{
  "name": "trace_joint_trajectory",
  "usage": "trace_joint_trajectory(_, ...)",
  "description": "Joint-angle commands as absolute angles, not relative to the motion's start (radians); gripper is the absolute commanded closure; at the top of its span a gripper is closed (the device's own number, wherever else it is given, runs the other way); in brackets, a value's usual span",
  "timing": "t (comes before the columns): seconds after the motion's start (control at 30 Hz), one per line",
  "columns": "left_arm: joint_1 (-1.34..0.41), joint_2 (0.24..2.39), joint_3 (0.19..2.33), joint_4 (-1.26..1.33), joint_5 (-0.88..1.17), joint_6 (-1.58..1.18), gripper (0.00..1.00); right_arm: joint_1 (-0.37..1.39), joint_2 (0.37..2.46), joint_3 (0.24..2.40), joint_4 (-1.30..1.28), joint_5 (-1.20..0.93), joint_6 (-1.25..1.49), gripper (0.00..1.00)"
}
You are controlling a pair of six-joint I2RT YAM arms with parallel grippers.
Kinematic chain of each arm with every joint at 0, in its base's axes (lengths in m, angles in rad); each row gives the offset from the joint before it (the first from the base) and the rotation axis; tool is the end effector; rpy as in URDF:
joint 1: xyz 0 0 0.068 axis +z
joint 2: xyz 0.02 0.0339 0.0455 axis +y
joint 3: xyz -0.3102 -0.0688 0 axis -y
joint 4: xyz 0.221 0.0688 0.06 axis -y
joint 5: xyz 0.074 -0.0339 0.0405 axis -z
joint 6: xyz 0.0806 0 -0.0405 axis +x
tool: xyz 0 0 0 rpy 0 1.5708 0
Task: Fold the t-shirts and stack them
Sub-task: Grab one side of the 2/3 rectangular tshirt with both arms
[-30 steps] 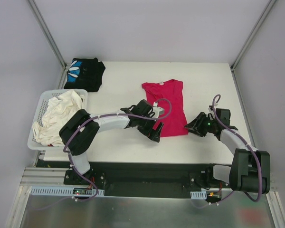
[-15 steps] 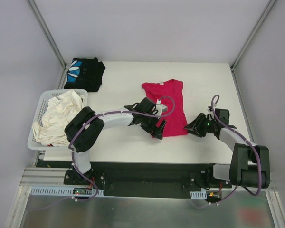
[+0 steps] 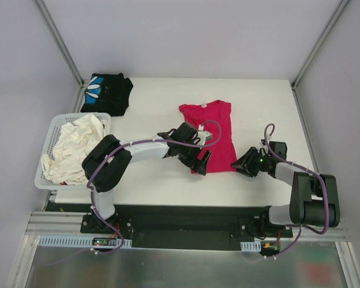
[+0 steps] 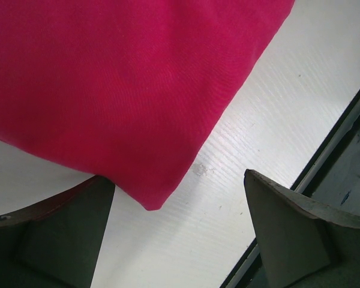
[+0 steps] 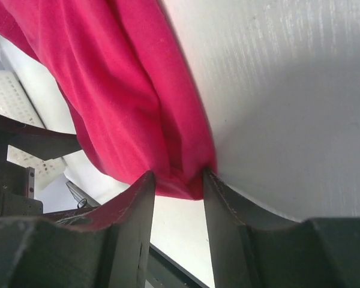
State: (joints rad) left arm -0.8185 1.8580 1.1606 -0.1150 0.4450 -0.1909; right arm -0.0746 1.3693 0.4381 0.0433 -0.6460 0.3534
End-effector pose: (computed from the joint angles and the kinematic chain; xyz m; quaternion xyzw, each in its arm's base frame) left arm 0.2594 -0.3280 0.2085 0.3574 0.8366 -0.3540 0.2169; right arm 0.2283 0.0316 0.1686 0.0859 0.8957 0.3403 0.2729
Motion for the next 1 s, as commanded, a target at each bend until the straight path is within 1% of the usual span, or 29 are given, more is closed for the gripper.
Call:
trace_joint_trajectory(0.0, -0.825, 1.829, 1.175, -0.12, 0.46, -0.17, 0.12, -0.078, 1.376, 0.413, 0.083, -0.655, 0.357, 0.59)
trace_joint_trajectory(0.13, -0.825, 1.835, 1.172, -0.12, 0.459, -0.178, 0.13, -0.078, 1.37, 0.419, 0.084, -0.657, 0.359, 0.59)
trace_joint_trajectory(0.27, -0.824, 1.847, 1.169, -0.118, 0.456, -0.181, 0.17, -0.078, 1.368, 0.425, 0.078, -0.66, 0.364, 0.59)
trace_joint_trajectory(0.43, -0.824, 1.841, 1.163, -0.12, 0.46, -0.189, 0.25, -0.078, 1.368, 0.428, 0.069, -0.666, 0.36, 0.59)
trace_joint_trajectory(0.6, -0.825, 1.851, 1.172, -0.12, 0.463, -0.202, 0.36, -0.078, 1.364, 0.434, 0.067, -0.67, 0.365, 0.6)
trace_joint_trajectory(0.9, -0.824, 1.865, 1.181, -0.118, 0.477, -0.204, 0.43, -0.078, 1.356, 0.448, 0.043, -0.673, 0.365, 0.6)
trace_joint_trajectory(0.97, -0.824, 1.871, 1.184, -0.12, 0.477, -0.204, 0.51, -0.078, 1.364, 0.449, 0.044, -0.672, 0.365, 0.62)
